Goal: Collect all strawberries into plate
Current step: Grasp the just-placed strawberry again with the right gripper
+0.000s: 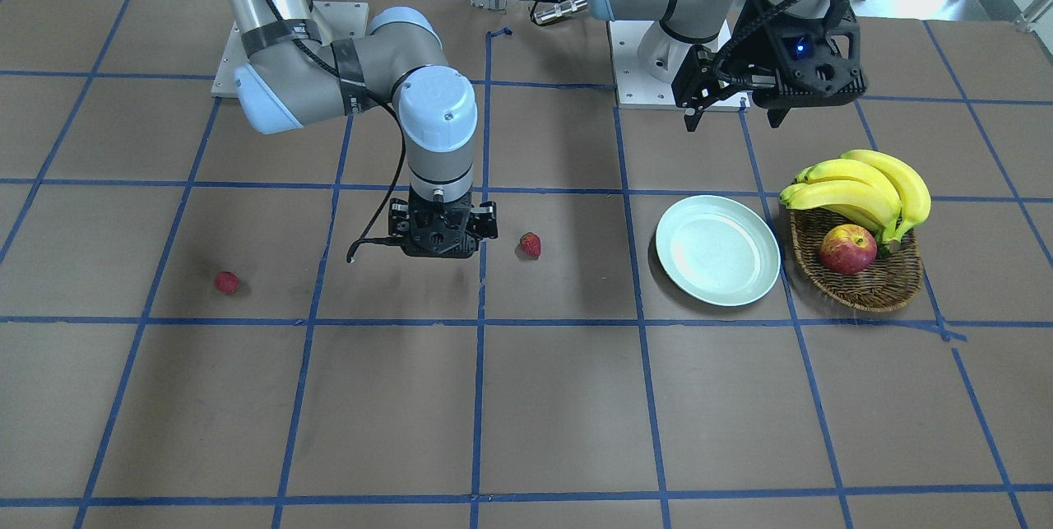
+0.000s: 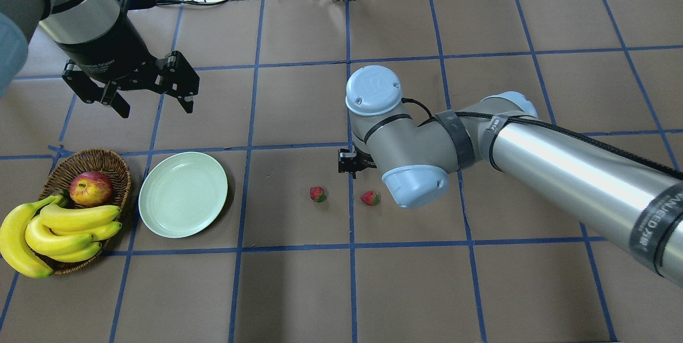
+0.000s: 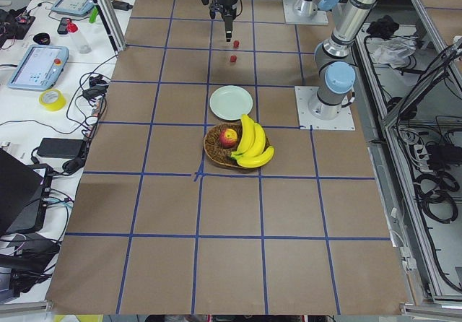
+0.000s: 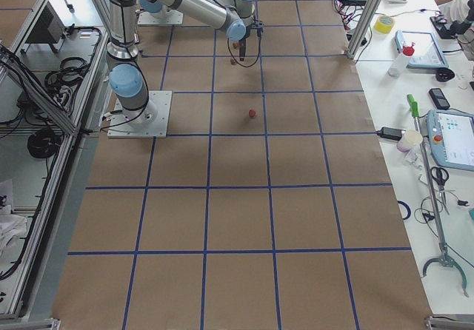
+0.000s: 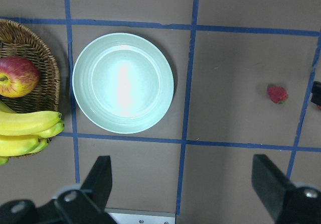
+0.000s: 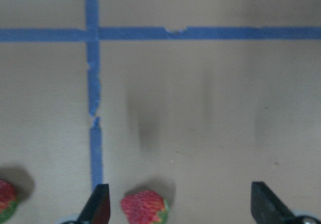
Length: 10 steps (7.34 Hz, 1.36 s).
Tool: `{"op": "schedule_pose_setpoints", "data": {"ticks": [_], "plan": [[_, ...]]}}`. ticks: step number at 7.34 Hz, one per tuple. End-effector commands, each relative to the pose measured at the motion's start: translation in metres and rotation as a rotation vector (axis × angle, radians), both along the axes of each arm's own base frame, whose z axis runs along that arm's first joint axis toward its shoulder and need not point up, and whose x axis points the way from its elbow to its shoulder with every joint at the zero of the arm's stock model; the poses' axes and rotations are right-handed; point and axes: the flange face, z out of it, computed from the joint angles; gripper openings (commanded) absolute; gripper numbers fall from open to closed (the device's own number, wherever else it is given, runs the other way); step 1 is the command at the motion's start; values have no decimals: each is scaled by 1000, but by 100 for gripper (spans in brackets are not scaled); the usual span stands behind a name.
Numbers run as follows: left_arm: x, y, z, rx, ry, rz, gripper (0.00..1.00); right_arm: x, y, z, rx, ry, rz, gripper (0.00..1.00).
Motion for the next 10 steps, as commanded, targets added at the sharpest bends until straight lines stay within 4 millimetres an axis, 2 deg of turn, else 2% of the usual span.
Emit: {"op": "schedule_pose_setpoints", "data": {"ticks": [1, 2, 4, 5, 9, 10], "plan": [[0, 0, 0, 1, 0, 0, 100, -29, 36, -39, 13, 8, -6, 99], [0, 0, 0, 1, 0, 0, 100, -27, 35, -36, 5, -2, -10, 99], [0, 0, 0, 1, 0, -2, 100, -12, 5, -2, -46, -62, -39, 99], [0, 0, 0, 1, 0, -2, 100, -12, 3, 0, -29, -44, -39, 99], [0, 0, 0, 1, 0, -2, 100, 4, 27, -20, 20, -59, -100, 98], [0, 0, 0, -1, 0, -2, 100, 4, 31, -25, 29, -57, -99, 93]]}}
